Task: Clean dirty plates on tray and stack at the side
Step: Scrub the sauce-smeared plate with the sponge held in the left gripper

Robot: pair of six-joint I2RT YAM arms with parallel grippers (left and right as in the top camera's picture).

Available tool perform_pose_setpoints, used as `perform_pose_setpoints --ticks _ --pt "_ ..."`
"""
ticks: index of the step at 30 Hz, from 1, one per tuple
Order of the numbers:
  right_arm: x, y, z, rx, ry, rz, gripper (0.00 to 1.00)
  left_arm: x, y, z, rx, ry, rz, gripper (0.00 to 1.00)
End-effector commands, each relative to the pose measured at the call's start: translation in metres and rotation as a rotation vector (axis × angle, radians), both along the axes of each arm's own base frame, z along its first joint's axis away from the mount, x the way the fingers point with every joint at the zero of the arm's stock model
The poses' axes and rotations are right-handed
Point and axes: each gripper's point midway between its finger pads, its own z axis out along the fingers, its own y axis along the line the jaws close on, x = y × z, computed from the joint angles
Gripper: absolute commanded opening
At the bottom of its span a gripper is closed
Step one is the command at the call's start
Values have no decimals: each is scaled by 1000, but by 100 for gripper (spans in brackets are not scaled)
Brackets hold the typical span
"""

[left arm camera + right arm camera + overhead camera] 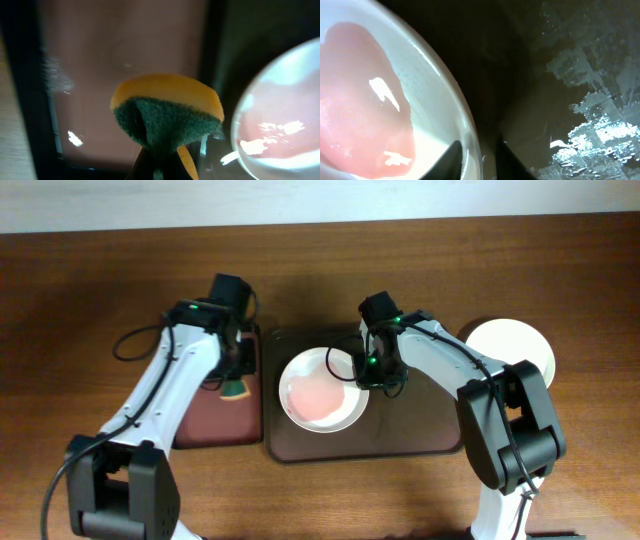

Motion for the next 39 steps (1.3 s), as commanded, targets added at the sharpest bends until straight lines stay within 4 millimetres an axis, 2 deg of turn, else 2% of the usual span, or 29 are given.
perform_pose_setpoints --ticks 1,4,5,6,9,11,14,15,16,18,19,20,23,25,27,30,33,35,37,38,39 --pt "-1 -12 -13 -59 11 -12 27 7 18 0 28 -33 -46 0" --pt "-2 -13 -20 -65 27 -12 17 8 21 -20 26 -51 -37 0" --pt "-3 -13 -21 -66 30 -12 8 9 22 -26 29 -60 -36 0" --pt "-2 -13 -21 -65 28 -12 4 10 22 -36 29 -76 -35 0" --pt "3 -14 -17 -61 15 -19 4 10 26 -61 43 -119 -31 0" --pt "13 -23 -1 -83 -15 -40 4 12 27 -75 59 -152 -94 0" --pt "36 -56 37 -247 -156 -61 4 14 27 -87 72 -188 -165 2" --pt "39 -62 47 -279 -186 -49 4 14 27 -88 72 -191 -165 8" --pt "43 -72 61 -335 -230 -59 4 15 26 -87 70 -198 -165 20" --pt "46 -86 78 -404 -279 -76 4 15 26 -87 71 -198 -165 51" --pt "47 -96 89 -458 -313 -90 4 16 26 -87 71 -199 -164 63" --pt "49 -109 103 -523 -354 -109 4 19 26 -86 69 -214 -164 70" --pt "52 -134 140 -654 -461 -162 4 30 23 -82 40 -265 -139 76" --pt "53 -143 162 -692 -525 -201 4 35 21 -80 14 -285 -114 76" --pt "53 -149 179 -712 -571 -227 4 38 16 -79 -12 -298 -121 71" --pt "54 -156 190 -754 -605 -249 4 36 15 -84 -36 -286 -70 70" --pt "53 -166 211 -910 -670 -267 4 33 12 -94 -49 -256 -72 71" --pt "52 -159 226 -993 -734 -263 4 32 6 -102 -86 -238 -82 71" --pt "51 -149 231 -1006 -764 -248 4 29 6 -110 -82 -218 -82 70" --pt "51 -143 231 -999 -772 -233 4 28 6 -113 -81 -210 -81 66" --pt "51 -141 231 -997 -774 -228 4 28 6 -112 -81 -211 -81 54"
